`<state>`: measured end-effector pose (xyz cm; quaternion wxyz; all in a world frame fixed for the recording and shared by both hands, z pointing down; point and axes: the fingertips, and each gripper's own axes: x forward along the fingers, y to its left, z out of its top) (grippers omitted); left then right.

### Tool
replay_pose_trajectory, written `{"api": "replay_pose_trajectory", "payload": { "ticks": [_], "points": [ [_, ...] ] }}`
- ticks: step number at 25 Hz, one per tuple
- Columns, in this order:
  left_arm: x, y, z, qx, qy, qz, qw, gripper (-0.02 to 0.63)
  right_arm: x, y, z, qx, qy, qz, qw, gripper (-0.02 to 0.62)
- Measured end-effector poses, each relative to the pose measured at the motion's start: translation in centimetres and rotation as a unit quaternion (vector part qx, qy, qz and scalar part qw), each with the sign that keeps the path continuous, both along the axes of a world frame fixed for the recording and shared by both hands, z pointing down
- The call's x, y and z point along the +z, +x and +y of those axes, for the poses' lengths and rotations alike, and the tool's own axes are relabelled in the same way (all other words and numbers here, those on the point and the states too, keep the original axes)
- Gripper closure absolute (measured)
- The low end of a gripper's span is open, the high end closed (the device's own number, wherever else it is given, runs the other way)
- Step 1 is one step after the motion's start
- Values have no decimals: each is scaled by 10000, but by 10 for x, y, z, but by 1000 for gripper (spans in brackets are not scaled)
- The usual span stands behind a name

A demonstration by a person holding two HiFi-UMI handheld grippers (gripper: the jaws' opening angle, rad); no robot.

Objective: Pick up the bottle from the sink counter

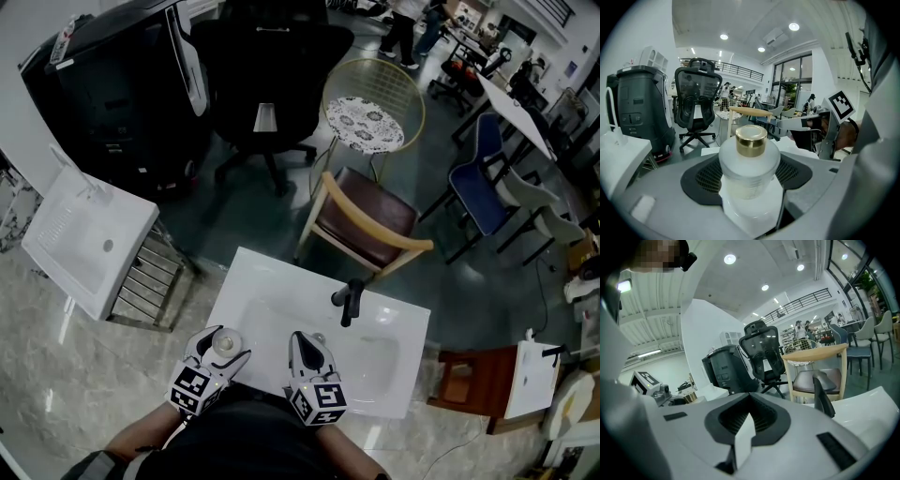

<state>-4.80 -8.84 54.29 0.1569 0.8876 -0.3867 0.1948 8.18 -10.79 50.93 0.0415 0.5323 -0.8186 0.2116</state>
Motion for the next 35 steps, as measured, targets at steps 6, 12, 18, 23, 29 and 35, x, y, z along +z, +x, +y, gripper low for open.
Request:
{"api": "replay_pose_trajectory", "payload": {
  "ticks": [6, 12, 18, 23, 29, 35],
  "points": [
    [-1, 0, 1, 31, 9, -3, 10000, 270, -2, -3, 1, -38, 26, 9, 10000, 588],
    [5, 0, 2, 39, -28, -4, 10000, 270, -8, -10, 3, -222, 239, 17, 9995, 589],
    [5, 1, 2, 48, -26, -12, 10000, 270, -6, -12, 4, -252, 217, -5, 9994, 588],
    [6, -1, 2, 35, -39, -12, 10000, 270, -6, -12, 5, -262, 206, 10, 9994, 589],
    [7, -1, 2, 29, -44, -4, 10000, 270, -4, -13, 5, -264, 193, 17, 9995, 589],
    [4, -7, 0, -30, -42, -34, 10000, 270, -3, -17, 6, -268, 186, 18, 9995, 588]
  ]
}}
